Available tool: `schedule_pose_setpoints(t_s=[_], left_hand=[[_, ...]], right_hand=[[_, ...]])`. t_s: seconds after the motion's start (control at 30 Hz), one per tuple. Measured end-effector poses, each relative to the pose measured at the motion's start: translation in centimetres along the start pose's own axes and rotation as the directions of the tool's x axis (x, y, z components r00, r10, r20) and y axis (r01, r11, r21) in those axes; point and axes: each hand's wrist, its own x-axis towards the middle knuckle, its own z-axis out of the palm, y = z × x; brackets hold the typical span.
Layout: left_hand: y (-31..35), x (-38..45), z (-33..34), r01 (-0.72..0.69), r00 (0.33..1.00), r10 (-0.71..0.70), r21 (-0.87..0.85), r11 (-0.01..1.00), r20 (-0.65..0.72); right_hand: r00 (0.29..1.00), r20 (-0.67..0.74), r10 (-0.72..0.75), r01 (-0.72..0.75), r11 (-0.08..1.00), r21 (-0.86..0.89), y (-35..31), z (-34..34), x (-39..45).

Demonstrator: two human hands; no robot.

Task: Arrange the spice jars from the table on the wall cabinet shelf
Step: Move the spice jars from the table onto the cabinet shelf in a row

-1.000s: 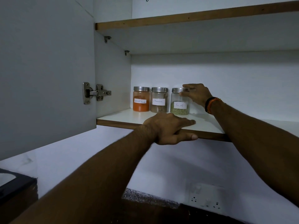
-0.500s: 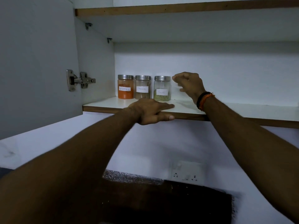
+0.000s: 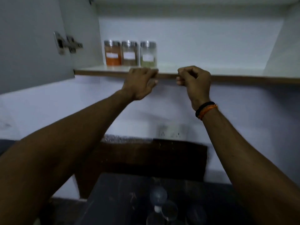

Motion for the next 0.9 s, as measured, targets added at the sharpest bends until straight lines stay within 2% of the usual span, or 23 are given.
schedule_pose_setpoints(t_s=[0.07,0.13,0.23,0.37,0.5,0.67,0.73,0.8,0.9], left_hand=[[1.6,-2.1,0.9,0.004,0.997,-0.005,-0.009,1.000,-0.080],[3.8,-5.5,2.4,-0.052,0.995,0.040,-0.146,0.988,-0.086],[6.7,-12.0,5.7,-0.089,0.988,0.129,-0.374,0.923,0.084],[9.9,-21.1,10.6,0.118,0.925,0.090,-0.505,0.855,0.369],[11.7,-28.8,14.6,0.330,0.819,0.030,-0.512,0.793,0.574],[12.9,-36.5,17.8,0.545,0.658,-0.067,-0.412,0.730,0.750],[13.0,-39.0,18.6,0.608,0.594,-0.093,-0.370,0.703,0.799],[12.9,-41.1,19.2,0.652,0.546,-0.109,-0.340,0.678,0.831],[12.5,-43.4,19.7,0.710,0.480,-0.157,-0.277,0.648,0.863]], right_hand=[[0.999,0.006,0.044,-0.044,0.999,-0.019,1.3,-0.9,-2.8],[0.991,0.045,0.130,-0.127,0.990,-0.056,3.3,-1.9,-6.1],[0.956,0.137,0.259,-0.243,0.962,-0.122,6.5,-3.0,-10.8],[0.885,0.230,0.405,-0.337,0.898,-0.284,11.3,-3.8,-17.3],[0.770,0.286,0.570,-0.415,0.789,-0.453,15.9,-4.4,-24.3],[0.620,0.393,0.679,-0.352,0.688,-0.634,19.1,-4.3,-32.7],[0.560,0.431,0.708,-0.307,0.661,-0.685,19.6,-4.4,-35.4],[0.543,0.443,0.714,-0.264,0.645,-0.717,20.2,-4.6,-37.7],[0.477,0.434,0.764,-0.226,0.584,-0.779,20.7,-5.2,-40.1]])
